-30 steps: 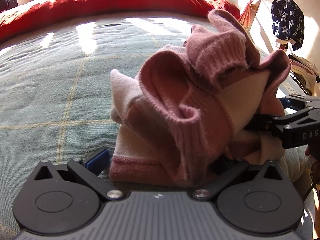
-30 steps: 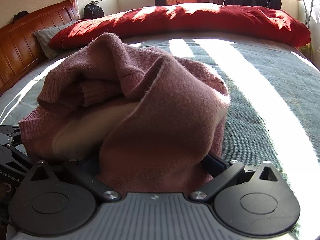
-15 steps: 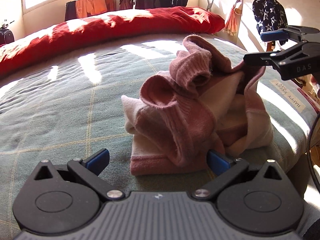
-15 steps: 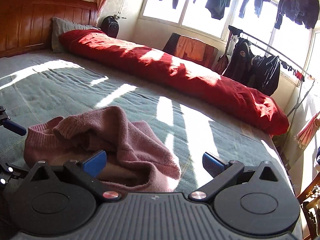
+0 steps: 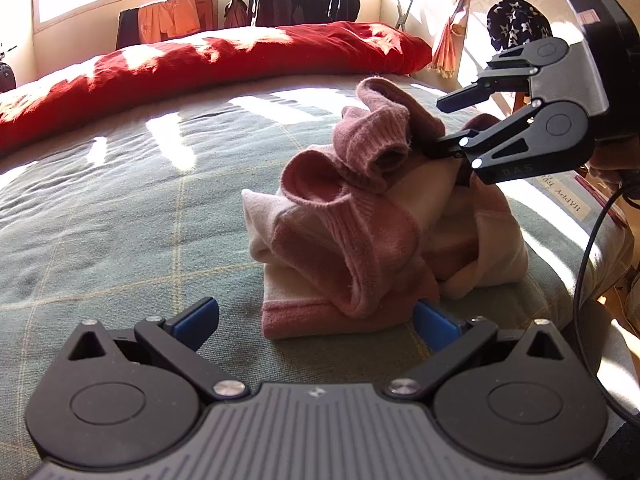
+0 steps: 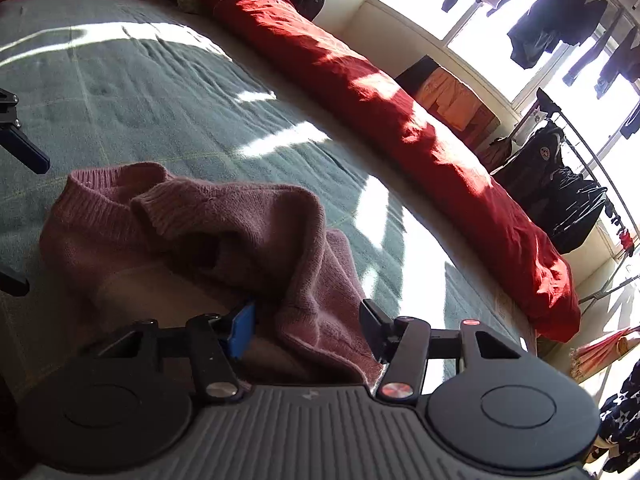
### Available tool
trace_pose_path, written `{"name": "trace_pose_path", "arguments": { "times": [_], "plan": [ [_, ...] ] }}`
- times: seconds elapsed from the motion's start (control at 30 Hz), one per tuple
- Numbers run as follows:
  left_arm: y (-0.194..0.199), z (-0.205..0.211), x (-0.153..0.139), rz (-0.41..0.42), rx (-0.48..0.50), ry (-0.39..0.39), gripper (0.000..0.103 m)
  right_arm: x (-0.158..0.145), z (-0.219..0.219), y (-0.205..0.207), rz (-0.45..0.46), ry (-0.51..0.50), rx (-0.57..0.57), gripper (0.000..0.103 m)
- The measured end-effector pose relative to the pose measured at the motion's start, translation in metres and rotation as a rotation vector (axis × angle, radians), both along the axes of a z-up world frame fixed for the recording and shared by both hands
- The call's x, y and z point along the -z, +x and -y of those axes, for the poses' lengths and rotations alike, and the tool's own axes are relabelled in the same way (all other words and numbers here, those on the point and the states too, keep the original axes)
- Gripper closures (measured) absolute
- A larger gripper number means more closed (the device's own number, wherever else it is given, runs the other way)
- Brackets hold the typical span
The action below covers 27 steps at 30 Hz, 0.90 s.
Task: Fold clothes
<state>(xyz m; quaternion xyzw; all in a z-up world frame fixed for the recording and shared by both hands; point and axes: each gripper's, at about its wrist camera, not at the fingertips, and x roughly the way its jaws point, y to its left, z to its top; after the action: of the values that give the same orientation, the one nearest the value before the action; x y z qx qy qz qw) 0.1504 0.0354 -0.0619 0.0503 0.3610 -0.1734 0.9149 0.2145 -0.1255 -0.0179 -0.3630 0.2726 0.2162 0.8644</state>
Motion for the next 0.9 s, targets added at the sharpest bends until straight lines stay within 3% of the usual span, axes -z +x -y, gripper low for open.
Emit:
{"name": "trace_pose_path", "arguments": {
  "times": [0.2,0.37,0.73,0.9],
  "plan": [
    [0.005,-0.001,-0.003,0.023,0.006,-0.042,0.001,0.006,0.002,0.013,-0.006,-0.059,0.018,0.062],
    [0.011,-0.004,-0.008,0.044,0.005,-0.114,0.001,0.009,0.005,0.015,-0.016,-0.054,0.02,0.062],
    [0.014,0.012,-0.001,0.021,0.037,-0.095,0.001,0.015,0.001,0.028,0.03,-0.079,0.045,0.06],
    [0.016,0.011,-0.003,0.026,0.04,-0.106,0.001,0.009,0.021,0.039,0.049,-0.09,0.096,0.06]
  ]
}}
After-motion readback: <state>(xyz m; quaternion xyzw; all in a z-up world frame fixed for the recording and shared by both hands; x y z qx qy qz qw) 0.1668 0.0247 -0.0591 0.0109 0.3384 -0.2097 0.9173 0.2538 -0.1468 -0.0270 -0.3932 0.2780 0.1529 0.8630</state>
